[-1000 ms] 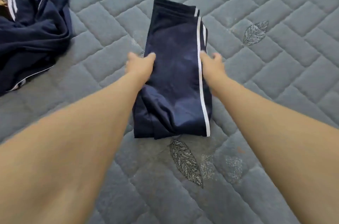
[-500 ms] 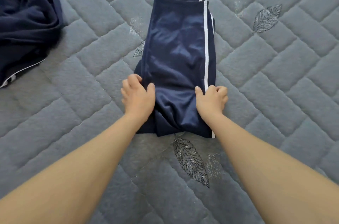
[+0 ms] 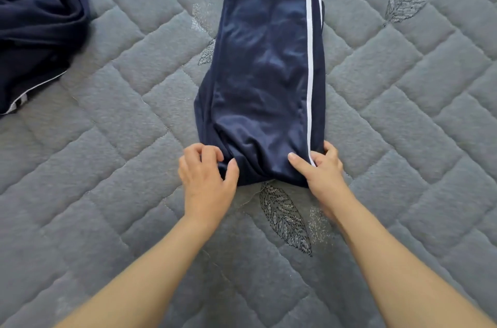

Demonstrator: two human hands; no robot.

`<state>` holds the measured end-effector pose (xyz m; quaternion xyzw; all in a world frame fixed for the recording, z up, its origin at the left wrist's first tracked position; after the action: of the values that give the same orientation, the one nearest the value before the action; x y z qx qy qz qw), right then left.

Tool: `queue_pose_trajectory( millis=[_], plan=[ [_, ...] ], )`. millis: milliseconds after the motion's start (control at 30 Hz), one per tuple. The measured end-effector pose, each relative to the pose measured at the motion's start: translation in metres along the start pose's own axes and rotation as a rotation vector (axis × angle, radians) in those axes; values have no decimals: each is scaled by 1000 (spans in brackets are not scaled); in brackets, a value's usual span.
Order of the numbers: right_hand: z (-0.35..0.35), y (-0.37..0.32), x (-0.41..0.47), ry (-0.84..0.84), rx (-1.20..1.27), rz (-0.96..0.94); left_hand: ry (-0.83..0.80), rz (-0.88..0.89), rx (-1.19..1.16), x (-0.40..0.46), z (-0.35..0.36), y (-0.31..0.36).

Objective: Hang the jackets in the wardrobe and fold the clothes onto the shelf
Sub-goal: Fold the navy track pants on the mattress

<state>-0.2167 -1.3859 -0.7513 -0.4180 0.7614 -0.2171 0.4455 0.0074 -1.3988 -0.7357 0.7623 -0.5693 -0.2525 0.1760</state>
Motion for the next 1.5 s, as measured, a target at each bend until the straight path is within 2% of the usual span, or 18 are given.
queue_pose_trajectory(
  millis=[67,167,233,333,400,467,533,633,700,767,900,1000,1133,1233,1267,1333,1400,1500],
  plan=[
    [-3,2,-1,-34,22,-21,-28,-57,82,-10,5,4],
    [-8,1,-3,-50,52,-49,-204,-115,133,-22,19,7],
    [-11,-3,-3,-26,72,-49,-292,-185,21,-21,18,7],
    [-22,-4,1,165,406,31,-456,-331,-364,-5,-1,2],
    [-29,-4,3,244,509,62,-491,-335,-318,9,-15,-11],
    [-25,-9,0,208,355,16,-537,-396,-192,17,-24,-19],
    [-15,-18,-9,148,323,-45,-606,-477,-205,18,-26,-13],
    [-8,-21,-21,69,390,-180,-667,-550,-407,21,-25,8],
    [-8,-18,-26,40,448,-209,-599,-608,-508,23,-20,16],
    [-10,-12,-27,42,458,-180,-452,-563,-365,27,-15,16],
    [-13,-10,-17,65,491,-51,-156,-340,-176,28,-19,15],
    [-11,-11,-13,35,373,5,-76,-221,98,29,-23,3],
    [-5,-9,-18,168,190,4,-72,-145,419,36,-16,-5],
    [-4,-1,-24,268,85,50,89,244,400,34,-17,8],
    [-5,2,-25,283,33,67,81,444,359,28,-16,8],
    [-8,7,-28,270,-101,100,-121,725,383,11,-12,0],
    [-9,8,-27,203,-187,128,-334,658,598,2,-10,-17],
    [-8,3,-18,77,-135,196,-386,472,685,3,-9,-23]
  ],
)
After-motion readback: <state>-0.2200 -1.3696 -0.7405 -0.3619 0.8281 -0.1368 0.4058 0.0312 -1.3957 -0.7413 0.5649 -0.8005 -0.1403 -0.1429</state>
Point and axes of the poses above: each hand's wrist, its own x-axis towards the middle knuckle, its own z-axis out of the palm, y = z × x, the point moved 2 cm from there along x, towards the middle knuckle, and after that the axes turned 10 degrees about -z, right-handed, at the moved point
